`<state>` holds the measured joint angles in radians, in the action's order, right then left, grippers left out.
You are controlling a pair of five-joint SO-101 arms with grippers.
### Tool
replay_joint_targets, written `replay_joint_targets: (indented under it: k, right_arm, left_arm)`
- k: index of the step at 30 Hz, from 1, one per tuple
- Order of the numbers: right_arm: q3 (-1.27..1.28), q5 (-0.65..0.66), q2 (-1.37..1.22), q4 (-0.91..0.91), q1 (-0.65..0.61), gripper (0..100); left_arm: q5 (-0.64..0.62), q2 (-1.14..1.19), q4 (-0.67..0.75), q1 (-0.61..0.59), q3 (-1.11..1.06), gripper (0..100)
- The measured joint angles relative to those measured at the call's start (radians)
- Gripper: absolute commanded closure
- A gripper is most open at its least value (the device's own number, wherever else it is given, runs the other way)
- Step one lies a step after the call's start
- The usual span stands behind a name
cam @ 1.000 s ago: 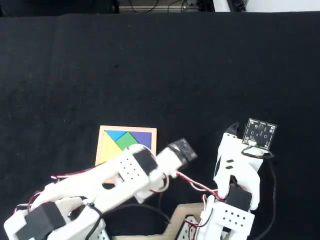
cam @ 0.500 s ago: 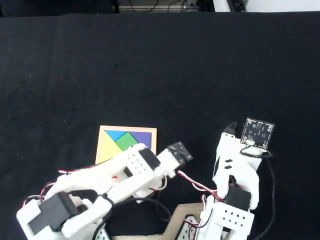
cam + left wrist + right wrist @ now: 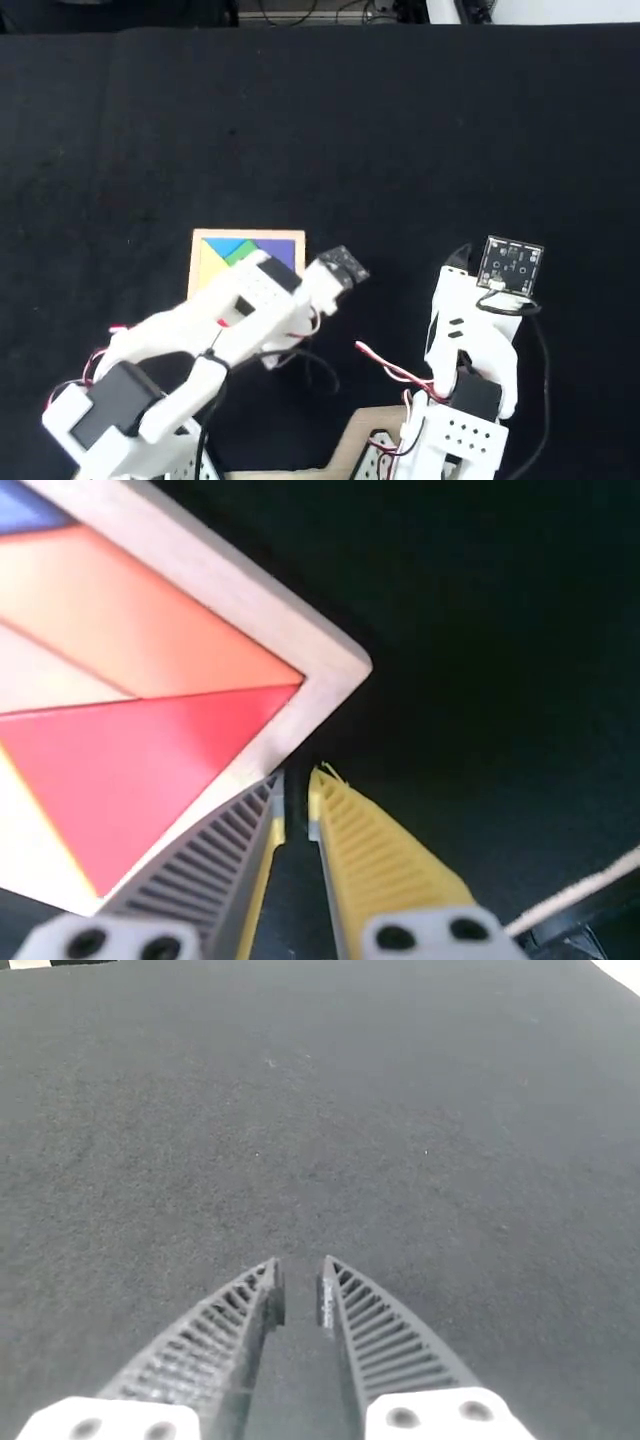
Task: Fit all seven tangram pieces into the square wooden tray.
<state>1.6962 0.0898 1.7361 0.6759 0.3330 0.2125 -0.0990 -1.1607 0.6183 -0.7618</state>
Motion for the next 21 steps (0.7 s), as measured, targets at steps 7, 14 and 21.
replay_joint_targets:
  k: [7,14,21]
  right_arm:
    - [0.000,0.000,0.000,0.000,0.000,92.4]
    - [0.000,0.000,0.000,0.000,0.000,92.4]
    - [0.000,0.000,0.000,0.000,0.000,92.4]
  left_arm:
    - [0.052,0.137,-0.002,-0.081,0.152,94]
    - [0.064,0.307,-0.109,-0.107,0.364,94]
    - [0.068,0.321,-0.227,-0.146,0.514,94]
